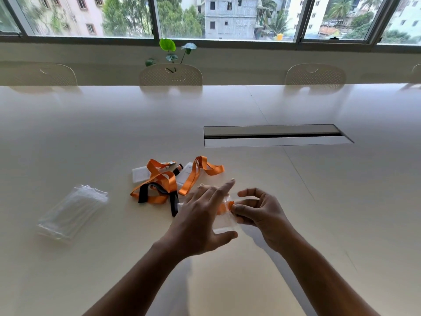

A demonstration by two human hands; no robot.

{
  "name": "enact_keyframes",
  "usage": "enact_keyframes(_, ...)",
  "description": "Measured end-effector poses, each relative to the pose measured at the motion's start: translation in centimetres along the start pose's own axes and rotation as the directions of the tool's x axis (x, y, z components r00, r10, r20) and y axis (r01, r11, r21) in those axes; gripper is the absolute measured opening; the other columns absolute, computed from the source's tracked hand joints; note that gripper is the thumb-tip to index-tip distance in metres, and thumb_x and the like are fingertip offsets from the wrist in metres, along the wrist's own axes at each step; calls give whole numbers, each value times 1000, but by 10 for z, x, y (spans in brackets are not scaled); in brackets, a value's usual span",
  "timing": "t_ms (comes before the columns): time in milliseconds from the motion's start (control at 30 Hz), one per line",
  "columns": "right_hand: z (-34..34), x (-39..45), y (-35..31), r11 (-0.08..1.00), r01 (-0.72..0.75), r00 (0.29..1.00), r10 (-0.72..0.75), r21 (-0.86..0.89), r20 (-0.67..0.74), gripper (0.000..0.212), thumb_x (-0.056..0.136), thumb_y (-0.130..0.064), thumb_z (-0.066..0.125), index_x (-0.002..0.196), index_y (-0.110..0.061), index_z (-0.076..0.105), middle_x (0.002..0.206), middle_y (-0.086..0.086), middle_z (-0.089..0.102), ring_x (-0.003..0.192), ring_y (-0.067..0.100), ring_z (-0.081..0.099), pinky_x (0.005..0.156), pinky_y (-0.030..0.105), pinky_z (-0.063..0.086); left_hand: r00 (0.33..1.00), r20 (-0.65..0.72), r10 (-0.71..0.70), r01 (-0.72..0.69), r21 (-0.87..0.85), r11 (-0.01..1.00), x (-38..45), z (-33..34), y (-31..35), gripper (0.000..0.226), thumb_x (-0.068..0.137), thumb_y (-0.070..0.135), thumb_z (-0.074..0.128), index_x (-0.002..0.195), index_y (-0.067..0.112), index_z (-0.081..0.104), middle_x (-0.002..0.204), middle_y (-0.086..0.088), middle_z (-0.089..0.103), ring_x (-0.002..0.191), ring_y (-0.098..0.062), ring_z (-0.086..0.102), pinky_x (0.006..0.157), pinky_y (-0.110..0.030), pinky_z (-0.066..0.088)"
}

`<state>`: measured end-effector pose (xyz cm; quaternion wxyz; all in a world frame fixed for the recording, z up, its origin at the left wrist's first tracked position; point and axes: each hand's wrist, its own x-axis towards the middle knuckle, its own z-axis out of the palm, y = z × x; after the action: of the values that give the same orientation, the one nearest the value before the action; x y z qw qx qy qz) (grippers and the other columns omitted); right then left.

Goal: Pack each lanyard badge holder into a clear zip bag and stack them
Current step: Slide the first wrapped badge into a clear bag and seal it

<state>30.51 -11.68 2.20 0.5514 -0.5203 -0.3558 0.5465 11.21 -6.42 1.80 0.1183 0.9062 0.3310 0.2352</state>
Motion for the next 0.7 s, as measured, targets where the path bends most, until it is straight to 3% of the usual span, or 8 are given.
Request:
enact_keyframes(133, 6, 0, 0, 999, 46, 999, -46, -17, -20, 58, 66, -20, 85, 116, -4, 57, 92, 17, 78, 87, 32, 78, 70, 29, 62, 1000, -8, 21, -21, -83, 996, 6, 3, 7, 117, 75, 69, 72, 161, 32, 2, 152, 4, 49, 145, -16, 36, 119, -37, 29)
enact_keyframes(200, 4, 0, 0, 999, 49, 998, -48, 12, -31, 58, 67, -19, 84, 115, -4, 55, 93, 20, 78, 88, 33, 78, 71, 31, 63, 999, -28, 23, -27, -124, 992, 6, 2, 8, 119, 75, 74, 68, 162, 30, -1, 163, 5, 35, 153, -14, 24, 125, -36, 14)
enact_keyframes(267, 1, 1, -2, 997, 37, 999, -35, 68, -31, 57, 68, -16, 84, 114, -4, 53, 95, 24, 77, 88, 35, 78, 72, 34, 64, 995, -99, -14, 0, -141, 990, 4, 0, 4, 116, 77, 77, 64, 162, 26, 4, 169, 6, 18, 157, -11, 8, 127, -36, 7)
enact_keyframes(367, -1, 4, -3, 990, 27, 999, -22, 137, -38, 61, 62, -15, 88, 111, -6, 53, 94, 27, 76, 83, 34, 78, 70, 35, 63, 935, -246, -254, 166, -329, 930, -4, -8, -8, 100, 83, 63, 68, 160, 23, 19, 167, 7, 24, 154, -6, 18, 121, -31, 26)
enact_keyframes(433, -2, 6, -2, 986, 19, 999, -14, 168, -33, 59, 63, -14, 88, 110, -7, 53, 94, 26, 76, 82, 32, 77, 69, 34, 63, 844, -290, -451, 247, -537, 806, -8, -14, -15, 83, 86, 50, 71, 154, 21, 33, 156, 6, 43, 144, 0, 36, 114, -21, 35)
enact_keyframes(533, -2, 8, -1, 978, 9, 1000, -4, 208, -26, 51, 69, -10, 84, 109, -9, 53, 94, 25, 76, 82, 31, 77, 68, 35, 63, 728, -84, -680, 308, -847, 434, -11, -21, -24, 66, 83, 36, 74, 141, 19, 47, 134, 0, 65, 126, -7, 60, 110, -35, 48)
enact_keyframes(633, 0, 11, -2, 976, -5, 1000, 8, 216, -12, 50, 70, -8, 83, 109, -9, 53, 93, 24, 77, 82, 31, 77, 68, 35, 64, 724, 254, -642, 364, -930, 43, -14, -27, -28, 53, 82, 30, 69, 130, 10, 59, 118, -12, 74, 108, -24, 72, 90, -43, 61)
enact_keyframes(700, 3, 12, -4, 979, -7, 1000, 7, 204, -2, 49, 69, -7, 82, 109, -8, 54, 90, 21, 77, 81, 29, 77, 67, 34, 64, 730, 351, -586, 393, -918, -61, -13, -27, -27, 45, 81, 25, 69, 124, 10, 65, 116, -14, 74, 104, -28, 73, 75, -39, 63)
